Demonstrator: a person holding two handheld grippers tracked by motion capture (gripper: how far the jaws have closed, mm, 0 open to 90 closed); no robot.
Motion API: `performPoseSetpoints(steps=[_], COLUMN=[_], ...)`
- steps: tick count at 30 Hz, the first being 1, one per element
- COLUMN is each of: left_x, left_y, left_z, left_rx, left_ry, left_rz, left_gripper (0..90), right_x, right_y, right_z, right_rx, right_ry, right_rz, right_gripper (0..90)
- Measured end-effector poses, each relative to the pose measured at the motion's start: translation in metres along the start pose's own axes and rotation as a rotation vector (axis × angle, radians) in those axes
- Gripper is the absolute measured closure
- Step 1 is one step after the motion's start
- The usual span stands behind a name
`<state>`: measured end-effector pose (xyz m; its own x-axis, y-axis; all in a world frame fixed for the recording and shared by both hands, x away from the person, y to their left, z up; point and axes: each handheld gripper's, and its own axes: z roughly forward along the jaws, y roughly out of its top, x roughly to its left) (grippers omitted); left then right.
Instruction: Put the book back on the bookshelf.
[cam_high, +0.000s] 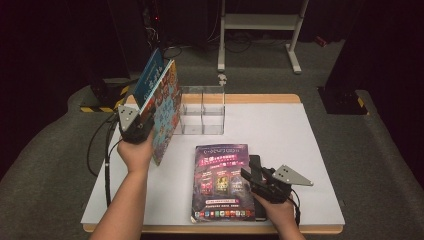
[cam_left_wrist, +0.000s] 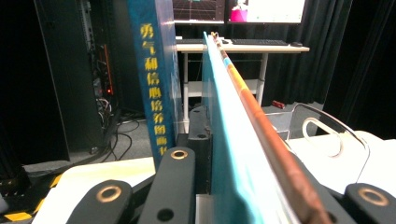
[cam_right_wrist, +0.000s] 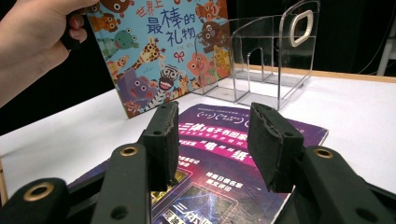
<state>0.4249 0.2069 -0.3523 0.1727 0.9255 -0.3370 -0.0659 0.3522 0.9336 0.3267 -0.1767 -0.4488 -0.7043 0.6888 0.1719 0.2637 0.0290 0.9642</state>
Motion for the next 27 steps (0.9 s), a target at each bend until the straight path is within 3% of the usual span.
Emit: performPoseSetpoints(steps=[10,22,27], left_x=[0.003,0.020,0.023], left_y=[-0.004,-0.031,-0.037], left_z=[-0.011,-0.039,-0.041], left_rx=[0.014,0.072,0.083], left_ry=[-0.016,-0.001,0.011], left_rz=[0.018,0.033,0.040], left_gripper=[76.1,75.9,77.8], right_x=[0.000,0.001,0.002], right_y=[-0.001,0.000,0.000], right_z=[0.000,0.000,0.001], right_rx=[0.003,0.001,0.004], right_ry=[0.000,0.000,0.000], right_rz=[0.001,-0.005,-0.006], right_gripper=[53.1,53.0,53.1])
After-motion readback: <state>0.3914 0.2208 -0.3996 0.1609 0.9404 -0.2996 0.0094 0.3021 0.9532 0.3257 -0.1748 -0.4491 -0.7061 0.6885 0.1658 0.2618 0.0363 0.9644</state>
